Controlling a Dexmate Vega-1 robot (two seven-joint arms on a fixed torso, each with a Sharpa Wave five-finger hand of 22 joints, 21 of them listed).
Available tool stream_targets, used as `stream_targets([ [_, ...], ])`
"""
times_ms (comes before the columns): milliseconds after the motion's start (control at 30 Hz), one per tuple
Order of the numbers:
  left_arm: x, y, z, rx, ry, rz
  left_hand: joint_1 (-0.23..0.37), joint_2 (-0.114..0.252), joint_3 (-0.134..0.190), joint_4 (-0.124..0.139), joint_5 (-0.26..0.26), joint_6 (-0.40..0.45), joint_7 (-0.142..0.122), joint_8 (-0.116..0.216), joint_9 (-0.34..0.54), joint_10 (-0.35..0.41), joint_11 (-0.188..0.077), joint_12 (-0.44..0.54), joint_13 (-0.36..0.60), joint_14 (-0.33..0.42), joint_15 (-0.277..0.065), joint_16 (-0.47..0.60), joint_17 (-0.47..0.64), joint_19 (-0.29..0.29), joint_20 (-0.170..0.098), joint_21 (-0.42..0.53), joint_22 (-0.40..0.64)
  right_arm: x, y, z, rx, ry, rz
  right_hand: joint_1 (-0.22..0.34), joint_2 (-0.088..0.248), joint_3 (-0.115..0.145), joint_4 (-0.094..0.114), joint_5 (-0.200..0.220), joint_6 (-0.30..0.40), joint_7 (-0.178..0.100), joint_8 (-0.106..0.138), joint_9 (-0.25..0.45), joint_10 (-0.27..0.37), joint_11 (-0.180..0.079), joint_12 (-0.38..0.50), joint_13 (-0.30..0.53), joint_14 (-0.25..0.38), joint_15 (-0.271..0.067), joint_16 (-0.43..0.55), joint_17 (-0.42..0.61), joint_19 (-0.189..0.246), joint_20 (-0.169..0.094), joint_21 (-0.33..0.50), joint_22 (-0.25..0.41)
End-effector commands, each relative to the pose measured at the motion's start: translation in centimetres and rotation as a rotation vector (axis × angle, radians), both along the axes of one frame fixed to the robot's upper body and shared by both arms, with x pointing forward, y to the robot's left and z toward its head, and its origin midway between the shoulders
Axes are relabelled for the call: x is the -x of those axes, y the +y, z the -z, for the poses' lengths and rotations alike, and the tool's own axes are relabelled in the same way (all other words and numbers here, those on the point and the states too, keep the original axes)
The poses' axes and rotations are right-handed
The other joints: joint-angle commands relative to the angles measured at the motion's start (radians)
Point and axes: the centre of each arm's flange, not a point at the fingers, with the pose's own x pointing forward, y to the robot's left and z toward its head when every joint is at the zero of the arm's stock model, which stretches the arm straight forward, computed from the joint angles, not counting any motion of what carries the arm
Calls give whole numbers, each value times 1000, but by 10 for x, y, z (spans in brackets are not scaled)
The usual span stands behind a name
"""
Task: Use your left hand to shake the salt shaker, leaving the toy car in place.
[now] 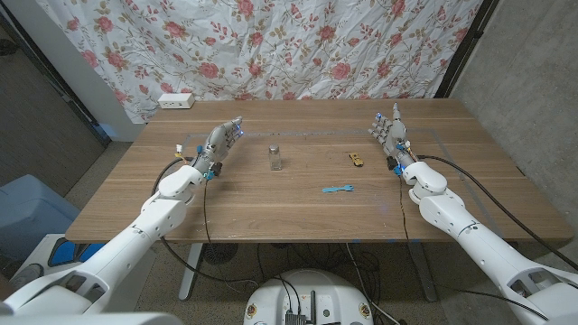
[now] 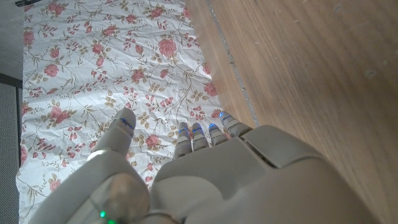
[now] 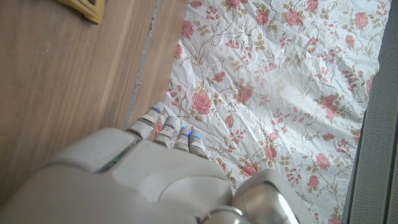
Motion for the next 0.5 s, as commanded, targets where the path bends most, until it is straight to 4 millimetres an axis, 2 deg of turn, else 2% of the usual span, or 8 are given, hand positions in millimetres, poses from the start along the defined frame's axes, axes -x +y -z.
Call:
stream_targets([
  [33, 6, 10, 1, -76, 3, 12, 24, -4, 2, -6, -2, 8, -12, 10, 1, 13, -10, 8, 2, 4, -62, 6, 2, 9, -9, -1, 3, 0, 0, 0, 0, 0, 0, -3, 97, -1, 5, 7, 0, 9, 6, 3, -6, -1, 7, 3, -7, -34, 4, 5, 6, 1, 6, 5],
  [200, 8, 10, 0, -97, 4, 22, 34, -11, 3, -7, -2, 5, -17, 8, 2, 15, -15, 6, 2, 2, -58, 4, 2, 5, -3, -4, 2, 0, 0, 0, 0, 0, 0, -3, 97, -1, 5, 7, -1, 8, 6, 3, -5, -1, 7, 3, -6, -35, 4, 5, 7, 1, 6, 5],
  [367, 9, 10, -2, -101, 19, 44, 52, -21, 5, -7, 0, -6, -21, 3, 2, 14, -21, 3, 3, -3, -61, 2, 2, 7, 21, -5, 3, 0, 0, 0, 0, 0, 0, -3, 97, -1, 5, 7, 0, 9, 6, 3, -5, 0, 7, 3, -5, -33, 4, 5, 7, 1, 6, 5],
  [500, 8, 12, -6, -150, 14, 51, 64, -27, 7, -7, 0, -12, -23, 1, 2, 13, -29, 1, 3, -11, -57, 0, 2, 4, 26, -7, 3, 0, 0, 0, 0, 0, 0, -3, 97, -1, 5, 7, -1, 10, 6, 3, -6, -1, 7, 3, -5, -34, 4, 5, 7, 1, 6, 5],
])
